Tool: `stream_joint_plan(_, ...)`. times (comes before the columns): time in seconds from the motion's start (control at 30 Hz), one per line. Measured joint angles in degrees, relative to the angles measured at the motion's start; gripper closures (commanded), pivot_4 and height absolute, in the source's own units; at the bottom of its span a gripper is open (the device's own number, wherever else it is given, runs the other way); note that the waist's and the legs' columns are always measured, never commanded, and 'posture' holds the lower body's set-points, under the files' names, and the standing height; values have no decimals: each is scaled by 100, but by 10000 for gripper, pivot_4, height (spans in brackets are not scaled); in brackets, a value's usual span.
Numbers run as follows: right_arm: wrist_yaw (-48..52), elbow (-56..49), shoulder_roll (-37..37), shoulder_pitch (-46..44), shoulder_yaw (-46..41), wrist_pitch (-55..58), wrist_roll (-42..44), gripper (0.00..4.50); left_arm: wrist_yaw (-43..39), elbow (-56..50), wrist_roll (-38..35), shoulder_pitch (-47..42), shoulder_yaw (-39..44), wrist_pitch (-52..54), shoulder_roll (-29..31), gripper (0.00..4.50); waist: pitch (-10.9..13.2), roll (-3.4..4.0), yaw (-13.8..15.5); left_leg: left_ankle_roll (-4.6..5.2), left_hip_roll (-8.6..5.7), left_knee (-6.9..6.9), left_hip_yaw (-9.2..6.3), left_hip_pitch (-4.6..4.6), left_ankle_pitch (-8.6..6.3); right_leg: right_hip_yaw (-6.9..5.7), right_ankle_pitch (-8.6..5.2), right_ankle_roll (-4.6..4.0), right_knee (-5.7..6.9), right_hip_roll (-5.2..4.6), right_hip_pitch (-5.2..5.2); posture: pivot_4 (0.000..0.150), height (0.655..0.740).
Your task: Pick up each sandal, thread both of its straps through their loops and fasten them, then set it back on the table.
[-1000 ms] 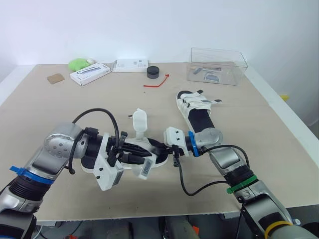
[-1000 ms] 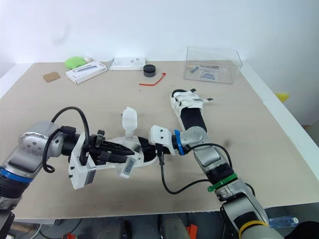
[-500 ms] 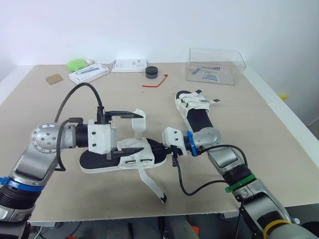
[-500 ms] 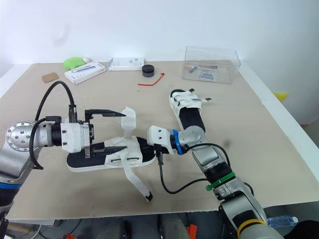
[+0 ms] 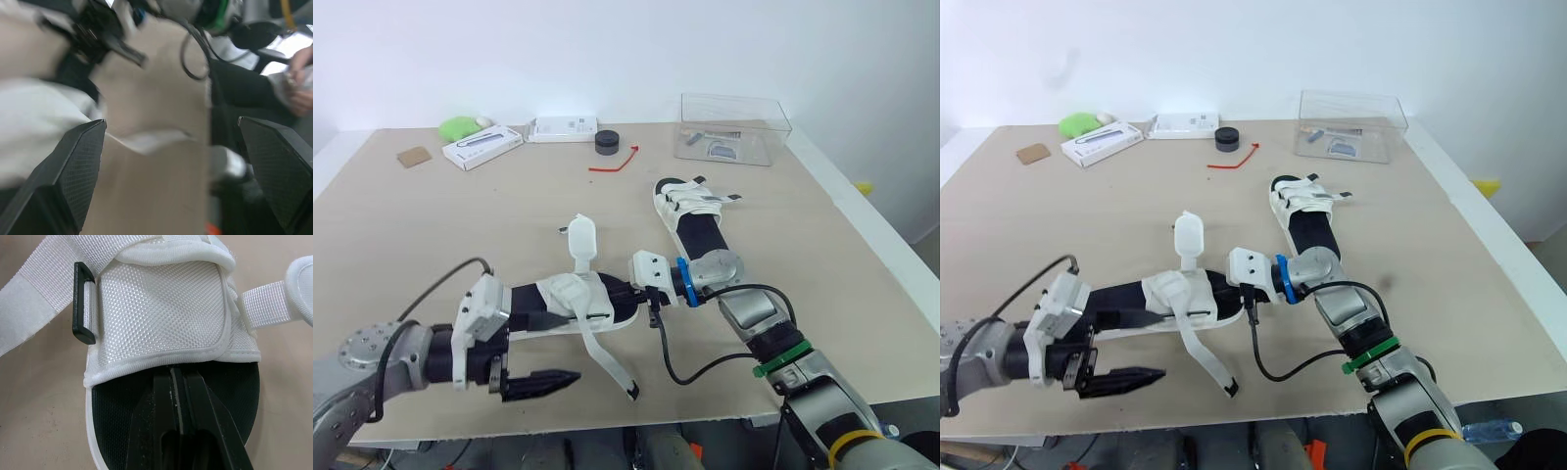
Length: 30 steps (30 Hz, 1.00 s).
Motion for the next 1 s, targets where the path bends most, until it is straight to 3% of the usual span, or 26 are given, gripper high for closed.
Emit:
stream_joint_plan(0.13, -2, 39, 9, -18, -1, 0, 0, 45000, 179, 103, 228, 254, -152, 123, -171, 489, 0, 1, 2, 0, -1, 0, 0, 4, 0, 1, 0, 0, 0, 3, 0, 1500, 7400)
stream_joint_plan(0.3, 10, 46, 8, -44, 0, 0, 0, 45000, 608, 488, 320, -135, -624, 458, -683, 489, -2, 0, 1, 0, -1, 0, 6, 2, 0, 7, 1, 1, 0, 4, 0, 1500, 7400)
stream_joint_plan(0.43, 18, 36, 2, -51, 5, 1, 0, 45000, 1209, 728, -619, -666, -697, 1169, -1188, 489, -5, -6, 0, 0, -1, 0, 6, 0, 0, 9, 3, 4, 0, 3, 1, 1500, 7400)
stream_joint_plan(0.6, 18, 21, -8, -48, 9, 7, 0, 45000, 1879, 1000, -1446, -1077, -780, 1930, -1388, 489, -6, -6, 0, -1, -5, -1, 4, 0, 0, 13, 4, 5, 0, 4, 2, 1500, 7400)
stream_joint_plan(1.0, 5, -12, -22, -36, 0, 68, 0, 45000, 2971, 1254, -1604, -1353, -1026, 2588, -1844, 489, -7, -6, 0, -2, -14, 0, 3, 0, 0, 18, 5, 8, 0, 3, 3, 1500, 7400)
